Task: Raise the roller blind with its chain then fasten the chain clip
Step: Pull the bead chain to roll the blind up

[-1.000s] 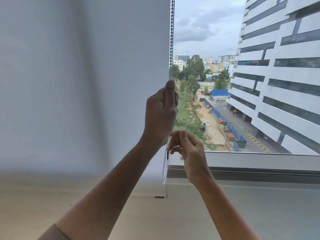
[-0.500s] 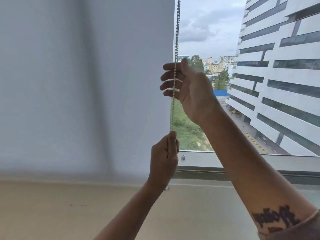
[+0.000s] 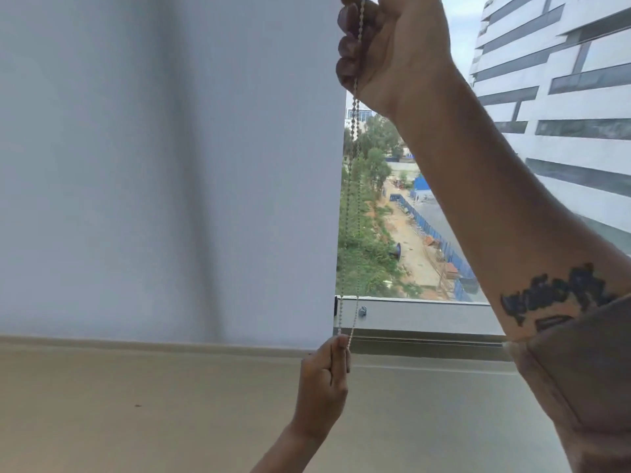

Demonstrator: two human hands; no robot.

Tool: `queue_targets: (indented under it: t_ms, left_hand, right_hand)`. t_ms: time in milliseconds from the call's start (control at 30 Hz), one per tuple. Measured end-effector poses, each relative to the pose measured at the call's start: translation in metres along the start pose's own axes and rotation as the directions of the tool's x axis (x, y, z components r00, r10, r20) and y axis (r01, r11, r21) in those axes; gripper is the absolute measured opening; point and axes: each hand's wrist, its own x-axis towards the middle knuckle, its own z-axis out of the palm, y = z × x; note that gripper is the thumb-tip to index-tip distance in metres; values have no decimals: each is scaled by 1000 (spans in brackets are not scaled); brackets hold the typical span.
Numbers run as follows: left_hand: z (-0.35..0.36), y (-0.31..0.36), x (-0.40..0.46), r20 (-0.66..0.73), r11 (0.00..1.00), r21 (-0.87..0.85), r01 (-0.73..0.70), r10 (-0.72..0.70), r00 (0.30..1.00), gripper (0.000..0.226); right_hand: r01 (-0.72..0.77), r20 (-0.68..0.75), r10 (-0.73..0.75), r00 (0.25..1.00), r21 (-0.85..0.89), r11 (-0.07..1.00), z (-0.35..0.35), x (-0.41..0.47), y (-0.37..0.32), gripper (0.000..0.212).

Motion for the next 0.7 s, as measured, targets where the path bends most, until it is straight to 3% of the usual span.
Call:
queue_targets:
  t_ms: [200, 400, 533, 700]
  left_hand:
    - [-6, -26, -11, 61, 996, 75, 54, -59, 996, 40]
    - [-18, -36, -17, 241, 972, 16, 234, -231, 943, 44]
    - [-25, -38, -23, 342, 919, -103, 380, -326, 882, 62]
    - [-33, -17, -7, 373, 912, -138, 387, -314, 873, 92]
  right_hand:
    - [26, -141, -11, 990, 104, 994, -3, -6, 15, 41]
    - [103, -114, -81, 990, 204, 974, -16, -32, 32, 45]
    - [119, -62, -110, 992, 179, 977, -26, -53, 51, 46]
    - [95, -41, -89, 995, 187, 978, -38, -84, 86, 44]
